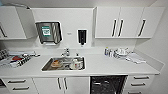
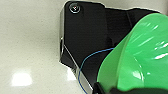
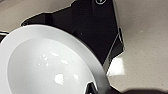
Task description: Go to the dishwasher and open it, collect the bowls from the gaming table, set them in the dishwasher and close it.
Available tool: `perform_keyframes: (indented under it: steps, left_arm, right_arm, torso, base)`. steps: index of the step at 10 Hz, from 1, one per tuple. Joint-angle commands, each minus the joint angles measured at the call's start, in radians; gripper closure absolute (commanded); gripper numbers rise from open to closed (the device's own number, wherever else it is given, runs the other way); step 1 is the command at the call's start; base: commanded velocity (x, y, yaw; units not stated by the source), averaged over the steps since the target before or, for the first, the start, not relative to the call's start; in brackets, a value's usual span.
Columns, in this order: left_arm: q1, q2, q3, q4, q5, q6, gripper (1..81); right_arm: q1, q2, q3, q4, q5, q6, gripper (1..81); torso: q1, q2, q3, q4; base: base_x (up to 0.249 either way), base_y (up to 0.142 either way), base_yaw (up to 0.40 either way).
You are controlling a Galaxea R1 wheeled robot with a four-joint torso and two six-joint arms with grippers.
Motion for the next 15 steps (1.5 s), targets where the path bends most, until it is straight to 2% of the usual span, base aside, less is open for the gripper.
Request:
perform_keyframes:
  steps: [1,6,15]
  left_arm:
    - [-0.019,-0.009,0.000,0.009,0.051,0.003,81.1]
    - [-0.019,-0.010,0.000,0.009,0.049,0.003,81.1]
    - [-0.019,-0.010,0.000,0.009,0.051,0.003,81.1]
  right_arm:
    - [0.039,-0.022,0.006,-0.010,-0.044,-0.001,81.1]
    - [0.036,-0.023,0.006,-0.009,-0.040,0.001,81.1]
    - [0.037,-0.022,0.006,-0.009,-0.041,0.001,81.1]
  torso:
    - [0.000,0.000,0.000,0.000]
    - [0.000,0.000,0.000,0.000]
    - [-0.002,-0.001,0.000,0.000]
  base:
    - [0.000,-0.129,0.000]
    - [0.079,-0.091,0.000]
    - [0.163,-0.068,0.000]
